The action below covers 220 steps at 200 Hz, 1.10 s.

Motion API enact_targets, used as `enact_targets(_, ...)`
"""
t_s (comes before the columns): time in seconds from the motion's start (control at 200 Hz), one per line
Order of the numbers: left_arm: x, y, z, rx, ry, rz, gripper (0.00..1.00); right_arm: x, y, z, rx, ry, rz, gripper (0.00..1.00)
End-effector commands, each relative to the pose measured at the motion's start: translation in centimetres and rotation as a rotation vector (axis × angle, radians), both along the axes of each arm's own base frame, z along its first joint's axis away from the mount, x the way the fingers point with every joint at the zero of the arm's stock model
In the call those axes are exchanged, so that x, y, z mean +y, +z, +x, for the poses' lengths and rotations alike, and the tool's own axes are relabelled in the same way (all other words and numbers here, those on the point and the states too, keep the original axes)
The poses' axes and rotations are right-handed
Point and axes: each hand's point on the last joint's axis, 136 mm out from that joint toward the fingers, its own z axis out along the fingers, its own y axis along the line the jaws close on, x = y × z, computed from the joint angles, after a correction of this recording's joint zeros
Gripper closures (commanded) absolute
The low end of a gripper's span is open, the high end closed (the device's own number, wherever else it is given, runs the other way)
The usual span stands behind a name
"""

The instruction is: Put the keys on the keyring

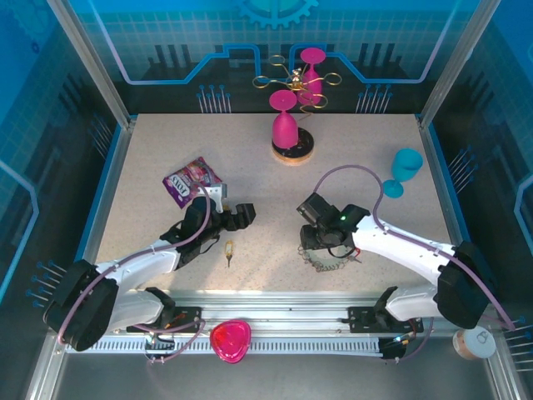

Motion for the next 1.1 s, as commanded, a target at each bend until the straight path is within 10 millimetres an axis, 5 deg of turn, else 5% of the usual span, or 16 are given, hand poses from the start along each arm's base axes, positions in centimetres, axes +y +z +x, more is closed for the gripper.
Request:
enact_targets(0.0, -0.9, 1.1, 0.3, -0.029, -0.021, -0.034, 0.03, -0.3, 0.0, -1.3, 0.049, 0.050, -0.011, 0.57)
enact_targets(0.245, -1.2, 1.0, 0.6, -0.029, -0.025, -0.044, 0.03, 2.4, -1.7, -0.4, 0.122, -0.166, 0.134, 0.66)
enact_targets(1.096, -1.8, 0.5, 0.6, -0.025, -0.051, -0.060, 0.03, 2.3, -5.4, 2.3, 0.193, -0.386, 0.058, 0.70)
